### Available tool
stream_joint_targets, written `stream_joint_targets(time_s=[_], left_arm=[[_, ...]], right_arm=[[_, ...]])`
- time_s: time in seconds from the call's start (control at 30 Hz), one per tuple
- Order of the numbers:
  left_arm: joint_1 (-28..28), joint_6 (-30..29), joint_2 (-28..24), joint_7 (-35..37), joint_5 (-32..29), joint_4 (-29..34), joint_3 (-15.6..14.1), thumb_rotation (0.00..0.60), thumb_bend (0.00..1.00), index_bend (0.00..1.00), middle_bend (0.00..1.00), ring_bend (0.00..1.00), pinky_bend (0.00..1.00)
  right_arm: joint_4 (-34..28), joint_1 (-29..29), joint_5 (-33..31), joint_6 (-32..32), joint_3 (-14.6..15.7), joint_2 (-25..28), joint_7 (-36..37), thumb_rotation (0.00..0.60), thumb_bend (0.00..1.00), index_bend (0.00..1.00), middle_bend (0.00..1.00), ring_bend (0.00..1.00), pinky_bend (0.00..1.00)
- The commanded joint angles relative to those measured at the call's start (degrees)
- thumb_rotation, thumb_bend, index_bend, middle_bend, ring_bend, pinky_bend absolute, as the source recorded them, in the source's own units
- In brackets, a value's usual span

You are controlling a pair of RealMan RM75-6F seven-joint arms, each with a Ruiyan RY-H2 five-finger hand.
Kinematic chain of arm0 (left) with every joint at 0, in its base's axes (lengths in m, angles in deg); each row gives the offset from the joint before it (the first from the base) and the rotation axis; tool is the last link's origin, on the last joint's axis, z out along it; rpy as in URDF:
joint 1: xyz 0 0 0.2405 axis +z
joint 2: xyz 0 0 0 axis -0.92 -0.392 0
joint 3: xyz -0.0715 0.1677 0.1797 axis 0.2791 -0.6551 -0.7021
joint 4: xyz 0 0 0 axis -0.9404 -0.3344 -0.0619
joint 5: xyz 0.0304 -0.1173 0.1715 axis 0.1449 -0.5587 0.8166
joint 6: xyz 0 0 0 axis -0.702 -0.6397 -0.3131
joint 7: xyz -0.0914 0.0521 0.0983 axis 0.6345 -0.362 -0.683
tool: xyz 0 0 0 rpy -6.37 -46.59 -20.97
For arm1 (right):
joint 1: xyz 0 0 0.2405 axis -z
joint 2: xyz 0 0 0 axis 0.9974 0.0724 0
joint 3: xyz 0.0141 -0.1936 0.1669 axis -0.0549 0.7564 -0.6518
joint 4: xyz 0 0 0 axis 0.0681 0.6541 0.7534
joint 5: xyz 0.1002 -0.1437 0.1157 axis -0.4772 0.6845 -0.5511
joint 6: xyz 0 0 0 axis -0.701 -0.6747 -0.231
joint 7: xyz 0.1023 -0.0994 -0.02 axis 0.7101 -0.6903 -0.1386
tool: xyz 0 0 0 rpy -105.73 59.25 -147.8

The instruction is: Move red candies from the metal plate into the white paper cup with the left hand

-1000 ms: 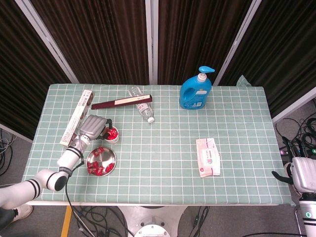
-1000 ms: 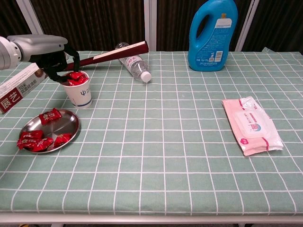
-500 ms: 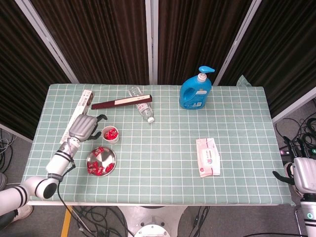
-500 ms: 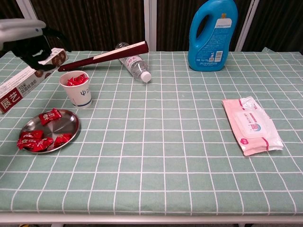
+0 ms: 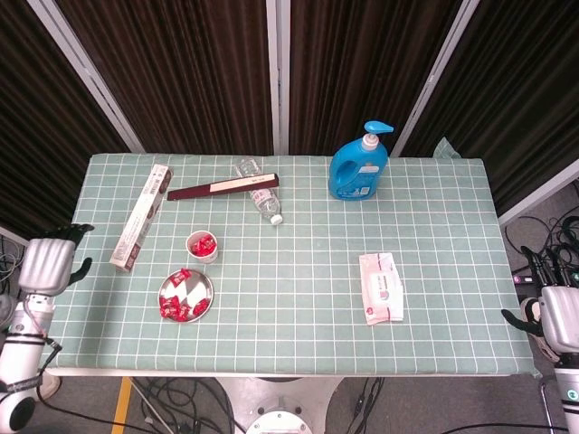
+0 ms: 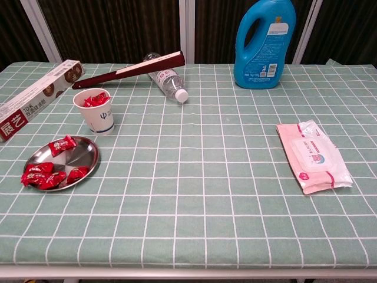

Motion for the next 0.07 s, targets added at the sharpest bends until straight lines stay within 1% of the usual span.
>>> stream_joint_targets(time_s=[0.03,0.07], left_arm=[[3.3,-3.25,-0.4,-0.35,1.06,0.08,-1.51,0.6,0.33,0.32,0.39,0.35,0.42],[4.24,-4.19,-0.52,-0.73,1.4,0.44,-1.87,0.6,0.33,0.32,0.39,0.35,0.42]], right_arm=[[0.58,0.05,1.12,-0.95,0.11,-0.51,0.09,0.6,0.04,0.01,0.13,0.0,0.26],[0.79,0.15,1.73,-1.56,0.18,-0.74,0.2,0.6,0.04,0.01,0.13,0.0,0.25]])
